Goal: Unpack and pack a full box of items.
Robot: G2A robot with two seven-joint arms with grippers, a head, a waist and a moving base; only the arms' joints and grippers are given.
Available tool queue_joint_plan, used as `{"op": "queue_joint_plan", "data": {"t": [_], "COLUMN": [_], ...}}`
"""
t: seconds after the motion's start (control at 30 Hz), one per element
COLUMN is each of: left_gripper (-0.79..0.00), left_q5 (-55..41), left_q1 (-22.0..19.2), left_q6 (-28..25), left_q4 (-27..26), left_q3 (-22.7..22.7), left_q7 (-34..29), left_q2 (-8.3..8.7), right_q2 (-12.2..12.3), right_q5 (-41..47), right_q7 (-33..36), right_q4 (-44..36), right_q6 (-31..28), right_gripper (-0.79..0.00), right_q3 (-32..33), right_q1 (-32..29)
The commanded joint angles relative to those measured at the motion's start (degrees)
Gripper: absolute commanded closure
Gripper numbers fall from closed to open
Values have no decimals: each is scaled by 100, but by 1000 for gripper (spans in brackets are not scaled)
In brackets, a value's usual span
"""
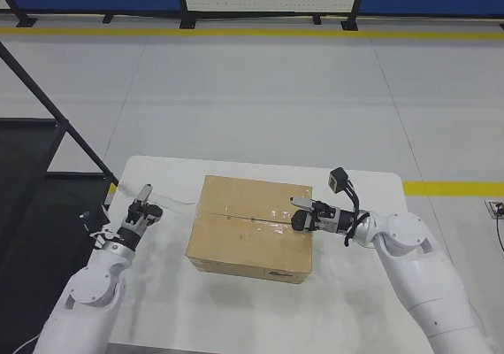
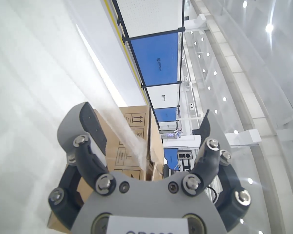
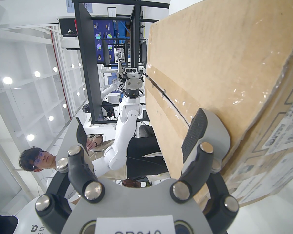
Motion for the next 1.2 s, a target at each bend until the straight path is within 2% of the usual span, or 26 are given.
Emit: {"op": "queue_joint_plan", "data": {"t": [0.0,0.3,0.43,0.5,0.6,0.87,1.03,1.17], "left_gripper": [-785,-785,-785,-785,-785,-785,-785,-785], "left_q5": [-12,476,572,565,429,-130,-972,-1267], "left_q1": [53,538,704,692,524,-325,-955,-1333], "left_q6": [-60,-8,-83,-65,22,238,379,266], "left_q4": [7,-262,-391,-349,-144,830,1602,2087], "left_q3": [-105,-436,-480,-359,-166,516,752,897], "left_q7": [3,-179,-689,-1060,-1467,-1265,-1299,-1200], "left_q2": [14,102,141,138,115,-114,-290,-407], "right_q2": [0,0,0,0,0,0,0,0], "right_q5": [0,0,0,0,0,0,0,0], "right_q7": [0,0,0,0,0,0,0,0], "right_q4": [0,0,0,0,0,0,0,0], "right_q6": [0,0,0,0,0,0,0,0], "right_gripper": [-785,-785,-785,-785,-785,-785,-785,-785], "right_q3": [0,0,0,0,0,0,0,0], "right_q1": [0,0,0,0,0,0,0,0]}}
